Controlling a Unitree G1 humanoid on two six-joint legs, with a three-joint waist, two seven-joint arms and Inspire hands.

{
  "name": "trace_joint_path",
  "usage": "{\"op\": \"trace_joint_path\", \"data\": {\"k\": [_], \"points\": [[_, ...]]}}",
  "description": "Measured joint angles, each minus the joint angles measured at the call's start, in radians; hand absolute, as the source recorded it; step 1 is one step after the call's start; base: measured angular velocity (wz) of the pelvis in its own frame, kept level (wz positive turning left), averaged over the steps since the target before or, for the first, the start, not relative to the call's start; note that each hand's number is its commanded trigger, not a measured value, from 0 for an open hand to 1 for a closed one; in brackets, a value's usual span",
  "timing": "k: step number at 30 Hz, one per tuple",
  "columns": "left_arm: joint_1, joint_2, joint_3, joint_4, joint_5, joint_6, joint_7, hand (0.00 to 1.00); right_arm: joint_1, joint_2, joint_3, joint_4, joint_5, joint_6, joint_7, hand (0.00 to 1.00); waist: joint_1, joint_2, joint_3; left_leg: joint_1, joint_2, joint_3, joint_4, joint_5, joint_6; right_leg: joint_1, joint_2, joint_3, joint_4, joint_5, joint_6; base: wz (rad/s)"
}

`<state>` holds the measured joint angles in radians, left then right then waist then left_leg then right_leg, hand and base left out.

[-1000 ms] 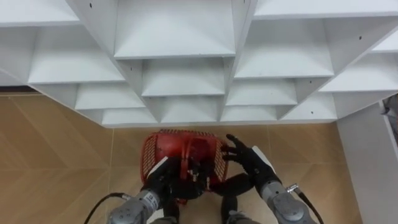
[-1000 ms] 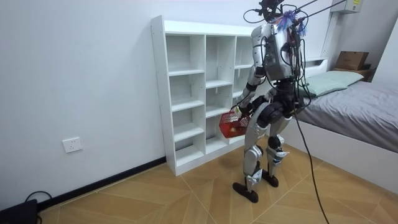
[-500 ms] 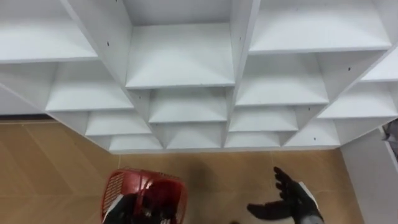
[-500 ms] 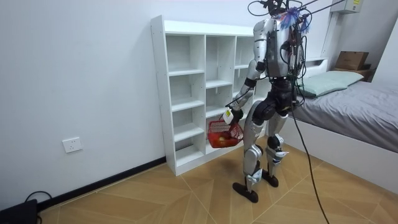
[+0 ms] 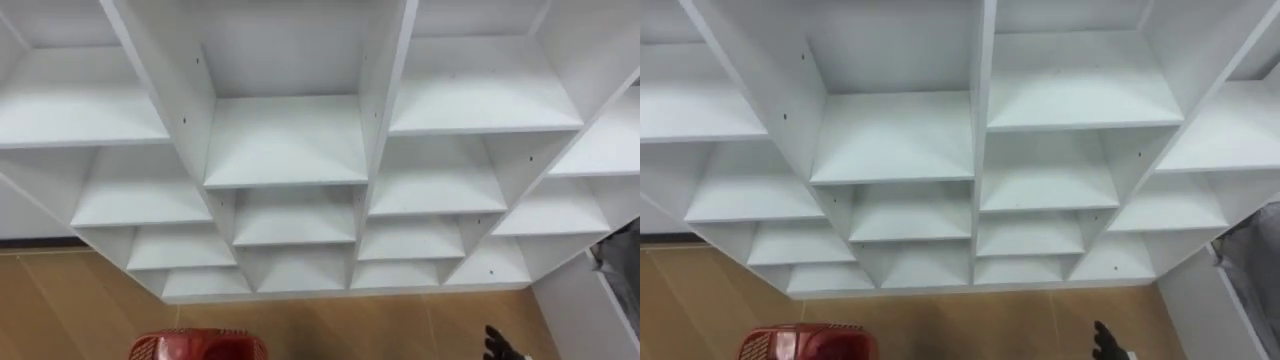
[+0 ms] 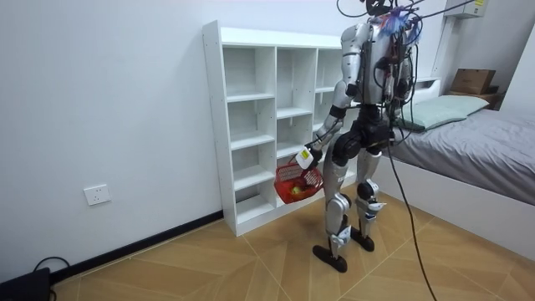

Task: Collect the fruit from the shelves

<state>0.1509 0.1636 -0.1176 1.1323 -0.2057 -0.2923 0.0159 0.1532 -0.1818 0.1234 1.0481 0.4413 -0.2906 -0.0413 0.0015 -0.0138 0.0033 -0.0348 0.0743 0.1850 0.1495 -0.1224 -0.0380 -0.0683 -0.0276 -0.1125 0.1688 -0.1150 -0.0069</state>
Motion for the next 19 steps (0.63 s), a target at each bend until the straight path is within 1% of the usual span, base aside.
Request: {"op": "trace_joint_path", "data": {"k": [3,5,6,10,12,14,15,16,18,19], "points": [[0.003,0.000,0.009,0.005,0.000,0.003,-0.004,1.00,0.032,0.010,-0.055,0.006,0.005,0.002,0.001,0.00,-0.003,-0.003,0.0010,0.010,0.001,0.001,0.000,-0.006,-0.001,0.014,0.001,-0.001,-0.004,-0.002,0.001,0.00],[0.008,-0.001,0.022,0.009,0.000,0.005,-0.012,1.00,0.048,0.018,-0.069,0.006,0.005,0.011,0.007,0.00,-0.003,-0.005,-0.0011,0.017,0.001,0.003,0.000,-0.010,-0.002,0.019,0.002,0.002,-0.001,-0.007,0.002,-0.03],[0.012,-0.001,0.028,0.010,-0.003,0.010,-0.018,1.00,0.061,0.020,-0.069,0.010,0.004,0.018,0.012,0.00,-0.003,-0.005,-0.0009,0.021,0.001,0.008,0.000,-0.013,-0.002,0.021,0.002,0.006,0.000,-0.007,0.002,-0.08],[0.021,-0.004,0.065,0.016,0.001,0.031,-0.034,1.00,0.069,0.031,-0.069,0.066,0.003,0.047,0.025,0.00,0.004,-0.004,-0.0003,0.040,0.001,0.015,0.000,-0.023,-0.001,0.039,0.002,0.010,-0.001,-0.013,0.005,-0.06],[0.028,-0.008,0.098,0.018,-0.005,0.053,-0.041,1.00,0.076,0.036,-0.069,0.101,0.005,0.073,0.034,0.00,0.004,-0.002,0.0002,0.050,0.000,0.015,0.001,-0.028,-0.001,0.050,0.001,0.013,-0.001,-0.018,0.008,0.00],[0.029,-0.013,0.119,0.026,-0.023,0.065,-0.044,1.00,0.071,0.040,-0.070,0.131,0.006,0.083,0.037,0.00,0.003,-0.001,0.0010,0.057,-0.001,0.014,0.001,-0.031,-0.001,0.057,0.001,0.012,-0.002,-0.021,0.009,0.02],[0.031,-0.019,0.136,0.033,-0.034,0.077,-0.046,1.00,0.066,0.041,-0.076,0.152,0.014,0.098,0.043,0.00,0.002,-0.001,0.0008,0.061,-0.002,0.010,0.001,-0.032,-0.001,0.061,0.000,0.011,-0.001,-0.024,0.009,0.05],[0.033,-0.021,0.140,0.036,-0.040,0.084,-0.046,1.00,0.064,0.041,-0.081,0.161,0.018,0.106,0.044,0.00,0.002,0.000,0.0016,0.063,-0.002,0.008,0.001,-0.032,-0.001,0.064,0.000,0.010,-0.002,-0.025,0.010,0.09],[0.038,-0.027,0.156,0.036,-0.050,0.108,-0.047,1.00,0.065,0.050,-0.104,0.176,0.027,0.140,0.049,0.00,0.001,-0.002,0.0016,0.068,-0.003,0.003,0.001,-0.033,-0.001,0.072,-0.001,0.003,-0.002,-0.031,0.010,0.09],[0.039,-0.029,0.156,0.036,-0.057,0.115,-0.047,1.00,0.065,0.053,-0.111,0.177,0.028,0.146,0.052,0.00,0.001,-0.002,0.0017,0.068,-0.003,0.002,0.001,-0.033,-0.001,0.072,-0.001,0.003,-0.002,-0.032,0.009,0.04]]}}
